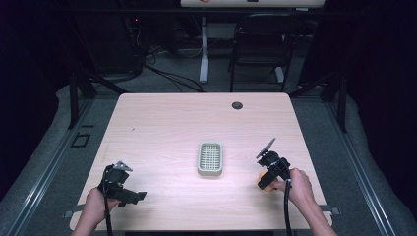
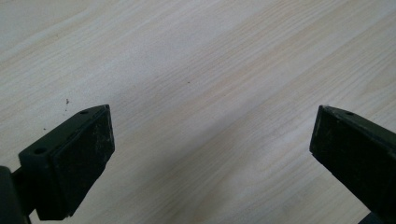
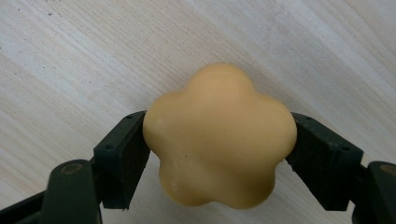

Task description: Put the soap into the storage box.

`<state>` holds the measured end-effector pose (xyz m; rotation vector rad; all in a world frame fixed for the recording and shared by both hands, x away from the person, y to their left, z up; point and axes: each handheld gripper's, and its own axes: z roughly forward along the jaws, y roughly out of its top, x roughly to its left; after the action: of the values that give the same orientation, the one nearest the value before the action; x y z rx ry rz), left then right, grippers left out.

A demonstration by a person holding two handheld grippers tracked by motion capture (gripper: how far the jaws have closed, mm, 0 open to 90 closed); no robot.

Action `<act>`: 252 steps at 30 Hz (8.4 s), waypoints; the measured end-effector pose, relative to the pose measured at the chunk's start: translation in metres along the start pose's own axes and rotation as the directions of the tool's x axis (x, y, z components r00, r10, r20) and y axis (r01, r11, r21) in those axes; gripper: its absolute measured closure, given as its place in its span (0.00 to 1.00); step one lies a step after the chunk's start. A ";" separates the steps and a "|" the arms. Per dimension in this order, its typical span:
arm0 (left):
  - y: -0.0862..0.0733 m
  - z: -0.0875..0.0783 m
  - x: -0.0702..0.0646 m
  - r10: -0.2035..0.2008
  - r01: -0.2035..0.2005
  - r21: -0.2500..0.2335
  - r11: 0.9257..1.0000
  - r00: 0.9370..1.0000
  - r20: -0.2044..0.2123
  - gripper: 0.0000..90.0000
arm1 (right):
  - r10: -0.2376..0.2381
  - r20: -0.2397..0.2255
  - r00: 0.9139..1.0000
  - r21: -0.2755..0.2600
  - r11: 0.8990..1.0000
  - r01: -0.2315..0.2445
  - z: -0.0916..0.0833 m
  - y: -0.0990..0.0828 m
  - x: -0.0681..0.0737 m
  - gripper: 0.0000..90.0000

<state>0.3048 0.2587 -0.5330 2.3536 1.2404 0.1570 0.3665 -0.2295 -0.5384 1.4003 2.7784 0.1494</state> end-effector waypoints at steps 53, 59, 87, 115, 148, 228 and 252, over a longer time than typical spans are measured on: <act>0.000 0.000 0.000 -0.003 0.003 -0.002 1.000 1.000 -0.002 0.00 | 0.010 -0.009 1.000 -0.055 0.998 -0.010 -0.003 -0.001 0.000 0.27; 0.000 0.000 0.000 -0.001 0.001 -0.002 1.000 1.000 -0.001 0.00 | 0.078 -0.035 0.996 -0.158 0.984 -0.083 -0.001 -0.004 0.004 0.27; 0.000 -0.001 0.000 -0.003 0.003 -0.008 1.000 1.000 -0.003 0.00 | 0.004 -0.014 1.000 -0.116 0.993 -0.005 -0.025 -0.002 0.004 0.27; -0.003 -0.002 0.002 0.003 -0.004 -0.021 1.000 1.000 -0.028 0.00 | -0.042 -0.038 0.998 -0.154 0.987 0.036 -0.040 0.022 0.012 0.27; 0.000 -0.001 0.000 0.010 -0.011 -0.018 1.000 1.000 -0.026 0.00 | -0.111 -0.048 0.993 -0.201 0.975 0.099 -0.060 0.059 0.031 0.27; -0.001 -0.001 0.000 0.011 -0.012 -0.019 1.000 1.000 -0.026 0.00 | -0.202 -0.090 0.975 -0.200 0.963 0.181 -0.056 0.138 0.069 0.27; -0.001 -0.001 0.001 0.011 -0.011 -0.017 1.000 1.000 -0.019 0.00 | -0.236 -0.083 0.968 -0.141 0.965 0.223 -0.042 0.163 0.083 0.27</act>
<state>0.3037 0.2602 -0.5324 2.3497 1.2306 0.1938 0.4448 -0.0696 -0.4796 1.0602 2.9215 0.3968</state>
